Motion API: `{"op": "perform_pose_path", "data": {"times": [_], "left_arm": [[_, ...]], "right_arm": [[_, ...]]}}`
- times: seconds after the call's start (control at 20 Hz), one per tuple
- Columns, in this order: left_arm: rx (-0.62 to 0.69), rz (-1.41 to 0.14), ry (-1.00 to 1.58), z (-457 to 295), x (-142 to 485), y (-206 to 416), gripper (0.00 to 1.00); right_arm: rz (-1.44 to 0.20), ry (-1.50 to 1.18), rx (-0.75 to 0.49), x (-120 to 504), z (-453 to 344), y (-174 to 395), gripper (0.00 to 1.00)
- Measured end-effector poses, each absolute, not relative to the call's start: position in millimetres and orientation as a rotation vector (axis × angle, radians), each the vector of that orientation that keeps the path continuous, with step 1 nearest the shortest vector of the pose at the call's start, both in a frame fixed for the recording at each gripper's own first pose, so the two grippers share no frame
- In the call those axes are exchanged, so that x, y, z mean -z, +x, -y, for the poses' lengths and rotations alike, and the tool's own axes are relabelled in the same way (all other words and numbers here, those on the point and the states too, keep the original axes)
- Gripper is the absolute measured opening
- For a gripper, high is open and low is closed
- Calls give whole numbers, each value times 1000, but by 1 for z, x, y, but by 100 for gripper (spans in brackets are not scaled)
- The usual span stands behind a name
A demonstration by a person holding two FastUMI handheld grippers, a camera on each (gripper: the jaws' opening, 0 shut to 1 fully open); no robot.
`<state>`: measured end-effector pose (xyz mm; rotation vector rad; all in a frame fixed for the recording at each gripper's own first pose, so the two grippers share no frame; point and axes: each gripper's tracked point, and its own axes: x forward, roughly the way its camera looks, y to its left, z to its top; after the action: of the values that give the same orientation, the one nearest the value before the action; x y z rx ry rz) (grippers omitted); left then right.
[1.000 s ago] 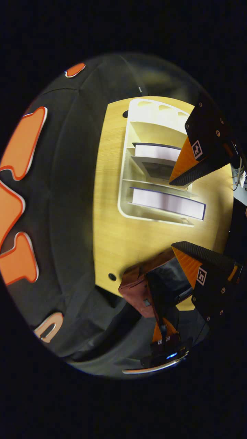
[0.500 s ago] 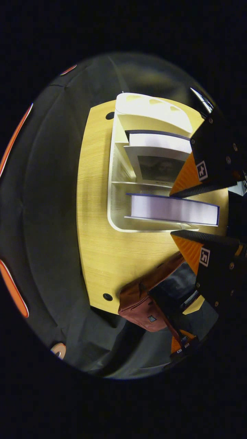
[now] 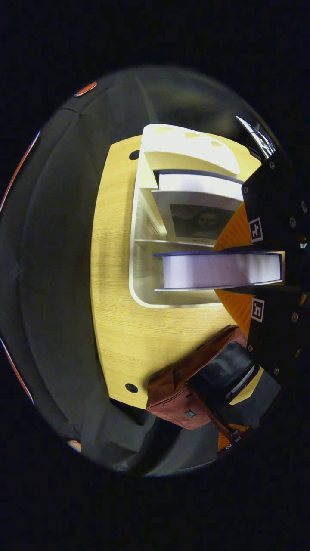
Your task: Open the schoolbag, grab two books from the bookshelf and put them into the schoolbag.
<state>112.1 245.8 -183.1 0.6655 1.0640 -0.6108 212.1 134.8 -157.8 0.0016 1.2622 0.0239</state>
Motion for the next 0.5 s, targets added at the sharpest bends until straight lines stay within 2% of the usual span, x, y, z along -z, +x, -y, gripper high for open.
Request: {"op": "perform_pose_path", "data": {"times": [0.5], "left_arm": [[619, -1073, 660, -244, 183, 110, 4]], "right_arm": [[-1153, 86, -84, 61, -115, 173, 31]]}}
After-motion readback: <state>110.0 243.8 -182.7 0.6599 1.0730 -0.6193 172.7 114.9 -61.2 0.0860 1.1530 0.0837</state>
